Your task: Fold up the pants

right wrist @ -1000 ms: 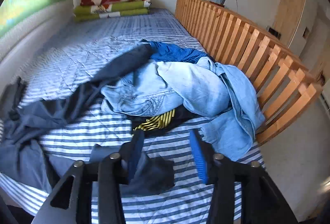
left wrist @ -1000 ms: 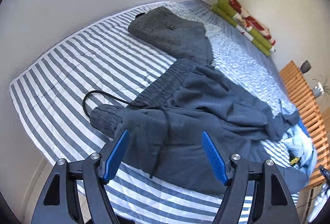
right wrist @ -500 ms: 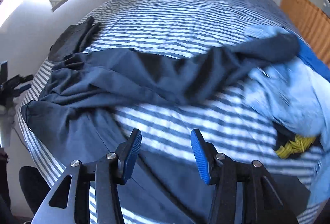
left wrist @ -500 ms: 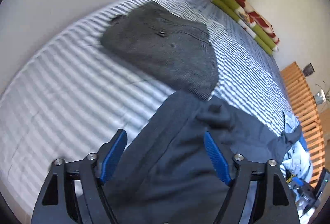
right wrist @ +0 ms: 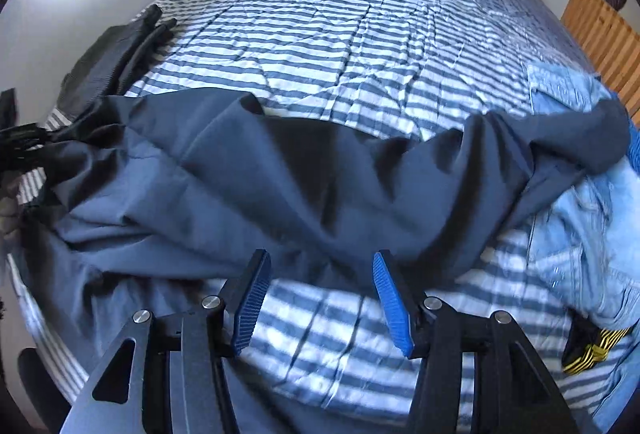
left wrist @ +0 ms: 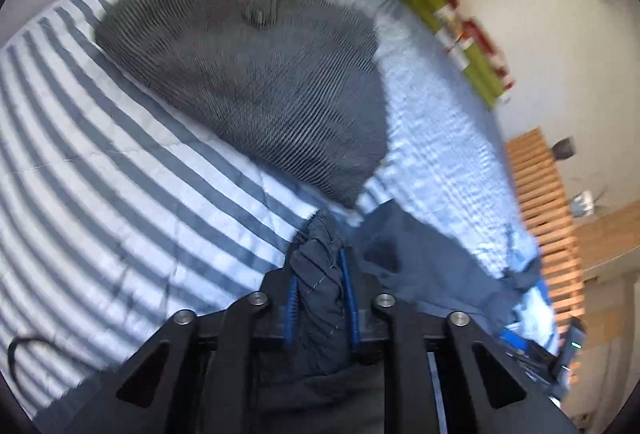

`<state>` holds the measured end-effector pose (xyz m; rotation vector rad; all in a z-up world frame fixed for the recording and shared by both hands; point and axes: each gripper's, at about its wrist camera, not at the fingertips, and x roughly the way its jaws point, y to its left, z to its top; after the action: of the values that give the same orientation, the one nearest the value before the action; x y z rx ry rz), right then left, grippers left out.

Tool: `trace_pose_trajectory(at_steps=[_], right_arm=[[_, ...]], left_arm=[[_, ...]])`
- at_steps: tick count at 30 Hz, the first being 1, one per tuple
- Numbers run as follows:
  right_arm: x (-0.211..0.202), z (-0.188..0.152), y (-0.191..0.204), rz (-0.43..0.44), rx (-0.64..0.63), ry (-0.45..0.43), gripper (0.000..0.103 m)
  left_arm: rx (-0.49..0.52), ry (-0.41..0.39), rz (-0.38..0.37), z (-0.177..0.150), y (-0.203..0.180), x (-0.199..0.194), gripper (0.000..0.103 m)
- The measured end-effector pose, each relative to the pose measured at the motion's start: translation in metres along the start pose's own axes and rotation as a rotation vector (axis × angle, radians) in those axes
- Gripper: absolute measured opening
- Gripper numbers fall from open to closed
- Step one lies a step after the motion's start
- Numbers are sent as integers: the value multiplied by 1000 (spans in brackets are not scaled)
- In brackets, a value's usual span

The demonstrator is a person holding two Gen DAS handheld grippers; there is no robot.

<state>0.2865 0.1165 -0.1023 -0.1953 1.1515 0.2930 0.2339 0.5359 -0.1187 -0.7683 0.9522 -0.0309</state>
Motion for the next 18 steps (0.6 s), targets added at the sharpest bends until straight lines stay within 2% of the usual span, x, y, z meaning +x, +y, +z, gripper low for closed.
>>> trace_pose_trajectory(at_steps=[3,5,6,7,12,16,18], right_arm=[[2,11,22,-41,-114,-34,50],[0,16,45,-28,-225,-67,58],[-1,17,52,-7,-258,-75,65],[0,19,63,29,-301,-82,67],[4,25,100,170,-377,-69,68],[-24,11,106,303,-401,-116,68],[-38,-3,112,289,-488,-143,69]], left_arm=[[21,-70,-31,-8,-2,-47,14],[28,-94,-35,-10,-3,-73,13],[34,-101,-32,-10,-4,-83,13],[39,-107,-29,-11,-4,-92,13],[59,-134,-27,-11,-8,-122,13],[66,-134,-33,-15,-7,-136,13],[66,-135,-33,-17,-7,-142,13]])
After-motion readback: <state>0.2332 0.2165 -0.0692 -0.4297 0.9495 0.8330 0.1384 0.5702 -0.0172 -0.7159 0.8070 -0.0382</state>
